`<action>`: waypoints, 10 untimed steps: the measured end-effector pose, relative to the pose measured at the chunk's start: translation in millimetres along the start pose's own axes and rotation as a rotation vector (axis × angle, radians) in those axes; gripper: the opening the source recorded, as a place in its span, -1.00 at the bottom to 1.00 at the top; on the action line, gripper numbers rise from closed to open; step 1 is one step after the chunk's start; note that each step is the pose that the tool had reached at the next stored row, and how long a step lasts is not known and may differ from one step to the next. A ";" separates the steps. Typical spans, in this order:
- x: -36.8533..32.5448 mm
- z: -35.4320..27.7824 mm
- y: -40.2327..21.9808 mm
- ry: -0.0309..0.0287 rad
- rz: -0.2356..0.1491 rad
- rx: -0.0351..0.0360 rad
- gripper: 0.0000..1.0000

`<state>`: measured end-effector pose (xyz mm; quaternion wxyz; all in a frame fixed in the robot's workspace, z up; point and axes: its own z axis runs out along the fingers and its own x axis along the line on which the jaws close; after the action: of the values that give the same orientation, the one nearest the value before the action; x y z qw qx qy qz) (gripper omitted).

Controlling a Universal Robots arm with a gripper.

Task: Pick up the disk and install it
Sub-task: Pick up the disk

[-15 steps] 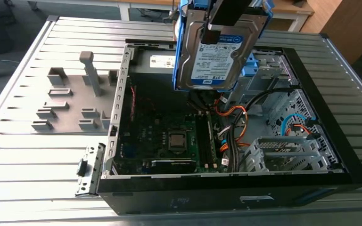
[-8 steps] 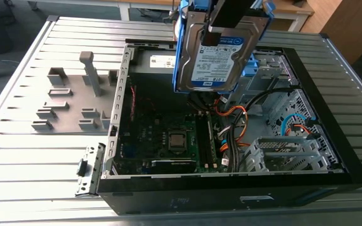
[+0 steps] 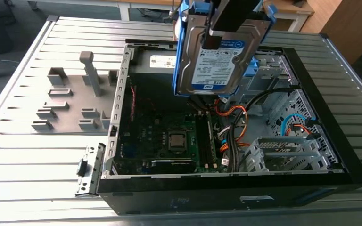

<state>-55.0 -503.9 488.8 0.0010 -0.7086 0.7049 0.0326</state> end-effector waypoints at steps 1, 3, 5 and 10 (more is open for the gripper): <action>1.3 0.0 0.0 0.0000 0.000 0.0000 -0.27; 3.8 -0.2 0.0 0.0001 0.000 0.0000 -0.27; 5.8 -0.2 0.0 0.0000 0.000 0.0000 -0.27; 9.9 -0.3 0.1 0.0000 0.000 0.0000 -0.27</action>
<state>-55.0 -513.8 488.7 0.0010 -0.7086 0.7049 0.0326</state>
